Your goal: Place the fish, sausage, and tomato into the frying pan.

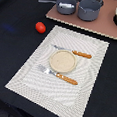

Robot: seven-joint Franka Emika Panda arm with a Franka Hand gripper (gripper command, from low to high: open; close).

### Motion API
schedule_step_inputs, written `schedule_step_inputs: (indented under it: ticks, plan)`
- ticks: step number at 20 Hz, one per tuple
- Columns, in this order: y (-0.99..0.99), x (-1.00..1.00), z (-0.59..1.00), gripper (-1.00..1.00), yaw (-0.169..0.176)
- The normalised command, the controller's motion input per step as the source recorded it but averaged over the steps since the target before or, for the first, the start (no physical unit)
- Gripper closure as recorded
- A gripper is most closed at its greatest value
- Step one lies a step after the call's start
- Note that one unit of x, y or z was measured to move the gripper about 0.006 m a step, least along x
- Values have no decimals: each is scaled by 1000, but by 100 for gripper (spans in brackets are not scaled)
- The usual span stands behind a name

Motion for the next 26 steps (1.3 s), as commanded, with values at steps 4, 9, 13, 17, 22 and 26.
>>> schedule_step_inputs:
  ticks: [4,9,13,17,22,26]
  plan:
    - [16,249,-238,100,-5]
    - [123,38,-226,-100,0]
    - [209,-45,194,-100,0]
    - [117,-139,821,-100,-3]
    - [-481,-314,864,-100,-66]
    - [-737,-208,570,-100,-58]
